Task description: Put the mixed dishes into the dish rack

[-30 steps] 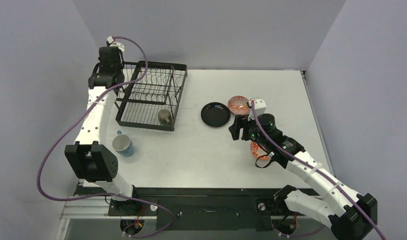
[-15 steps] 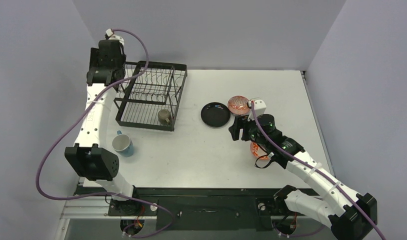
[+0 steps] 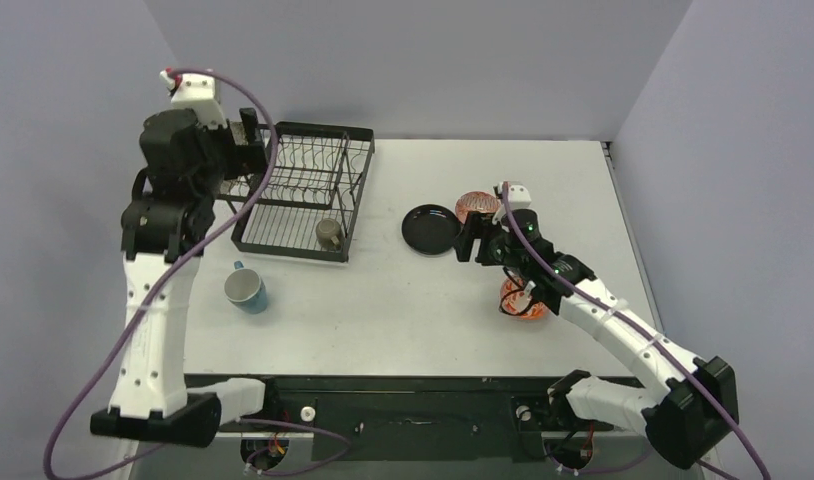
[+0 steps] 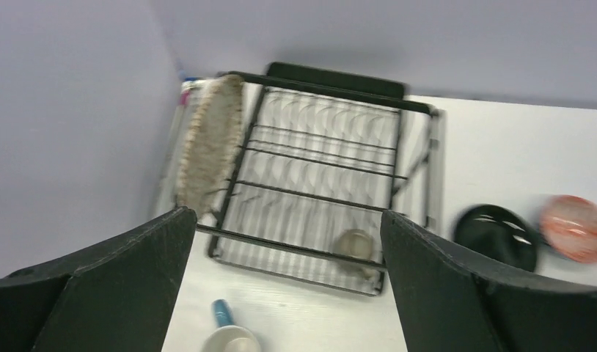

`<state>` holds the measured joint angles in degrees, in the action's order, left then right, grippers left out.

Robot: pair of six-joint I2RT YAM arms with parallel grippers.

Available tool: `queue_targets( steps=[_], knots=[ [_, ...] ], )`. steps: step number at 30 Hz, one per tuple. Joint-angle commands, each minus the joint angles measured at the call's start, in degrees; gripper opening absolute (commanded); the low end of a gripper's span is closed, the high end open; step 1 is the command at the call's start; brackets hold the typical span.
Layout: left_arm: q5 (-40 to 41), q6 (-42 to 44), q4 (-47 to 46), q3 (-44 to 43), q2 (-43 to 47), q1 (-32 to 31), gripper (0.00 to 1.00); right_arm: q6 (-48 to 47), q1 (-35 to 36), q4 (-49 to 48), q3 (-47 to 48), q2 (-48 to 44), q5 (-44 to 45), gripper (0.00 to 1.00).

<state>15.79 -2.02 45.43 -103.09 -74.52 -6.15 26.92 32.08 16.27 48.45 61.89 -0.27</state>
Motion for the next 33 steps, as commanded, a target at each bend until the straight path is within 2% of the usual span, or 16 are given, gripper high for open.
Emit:
queue_targets(
  steps=[1, 4, 6, 10, 15, 23, 26, 33],
  knots=[
    [-22.6, -11.6, -11.3, 13.0, 11.4, -0.7, 0.96, 9.9, -1.1, -4.2, 3.7, 6.7, 1.9, 0.71],
    [-35.1, -21.8, -20.0, 22.1, 15.6, -3.1, 0.96, 15.8, -2.8, -11.2, 1.9, 11.0, -1.2, 0.7],
    [-38.8, -26.6, -28.6, 28.2, 17.5, -6.7, 0.96, 20.1, -4.3, -18.9, -0.8, 14.0, -4.8, 0.68],
    [-38.3, -30.2, -34.9, 37.0, 19.9, -16.4, 0.96, 23.3, -6.2, -28.7, -2.9, 20.3, -8.1, 0.64],
    [-35.3, -29.9, -37.0, 41.2, 21.4, -26.6, 0.96, 28.8, -9.8, -41.9, -5.5, 31.4, -13.4, 0.59],
    [-32.3, -26.2, -33.2, 40.5, 24.6, -28.8, 0.96, 32.6, -11.2, -54.4, -9.3, 38.7, -11.7, 0.54],
    [-31.1, -24.9, -31.4, 39.6, 25.7, -28.8, 0.96, 36.4, -12.2, -62.7, -11.4, 42.4, -12.1, 0.5],
    [-29.4, -24.1, -29.8, 38.2, 26.2, -28.8, 0.96, 43.4, -13.0, -72.2, -12.8, 47.9, -10.5, 0.41]
  ],
)
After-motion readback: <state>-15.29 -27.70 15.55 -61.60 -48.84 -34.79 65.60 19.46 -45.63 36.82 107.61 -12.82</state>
